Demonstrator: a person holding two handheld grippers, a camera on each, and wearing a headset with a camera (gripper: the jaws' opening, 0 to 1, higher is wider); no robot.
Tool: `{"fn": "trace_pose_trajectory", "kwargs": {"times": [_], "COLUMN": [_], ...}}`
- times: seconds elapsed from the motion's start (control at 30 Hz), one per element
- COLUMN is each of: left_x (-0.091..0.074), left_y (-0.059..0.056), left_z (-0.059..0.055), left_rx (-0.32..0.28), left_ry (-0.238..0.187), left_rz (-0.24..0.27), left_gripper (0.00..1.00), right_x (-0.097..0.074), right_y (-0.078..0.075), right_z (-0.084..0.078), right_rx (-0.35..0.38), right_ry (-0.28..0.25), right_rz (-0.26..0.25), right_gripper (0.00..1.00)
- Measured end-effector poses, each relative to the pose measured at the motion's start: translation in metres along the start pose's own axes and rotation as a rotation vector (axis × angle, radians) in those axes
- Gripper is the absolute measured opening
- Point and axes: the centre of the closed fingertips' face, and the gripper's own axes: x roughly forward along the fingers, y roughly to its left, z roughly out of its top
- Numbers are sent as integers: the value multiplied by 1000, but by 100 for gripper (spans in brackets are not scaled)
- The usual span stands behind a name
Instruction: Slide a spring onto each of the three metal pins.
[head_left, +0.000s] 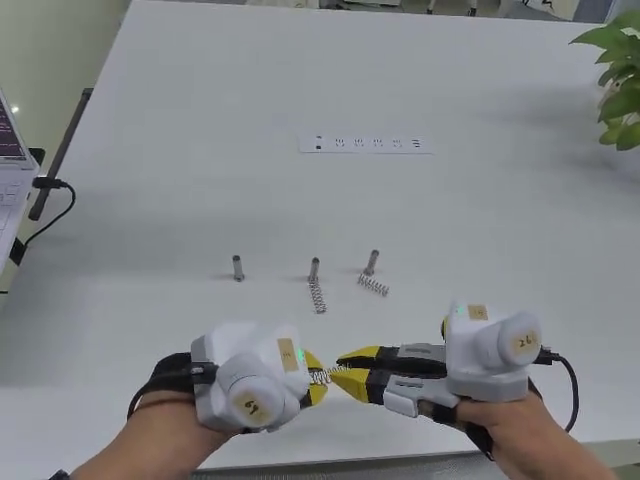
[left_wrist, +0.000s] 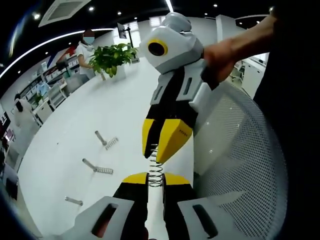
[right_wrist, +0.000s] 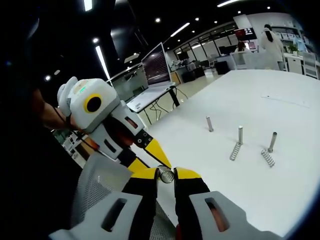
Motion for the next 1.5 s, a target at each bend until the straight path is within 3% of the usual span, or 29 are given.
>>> {"fn": "trace_pose_trajectory", "kwargs": {"times": [0.37,0.53,0.7,1.0,1.3,1.5], "left_x": [7,19,26,26,26,28], "left_y": [2,0,0,2,0,-5], "left_z": [4,4,15,24,26,23], "left_rx": [-2,-41,-79,-62,-24,20], "left_ry": [-28,-48,-86,-108,-100,-76], "left_rz": [3,-11,-11,-24,-35,-50], "left_gripper": [3,3,2,2,2,2], "right_x": [-4,-2,-6,-20,-27,-26], "right_y": [0,-2,-4,-10,-10,-9], "right_z": [5,3,9,5,-9,-10], "right_rx": [-54,-102,-137,-278,-418,-475], "right_ry": [29,69,87,221,382,425], "right_rz": [-26,-44,-62,-65,-36,-16], "right_gripper": [8,8,9,9,20,21]}}
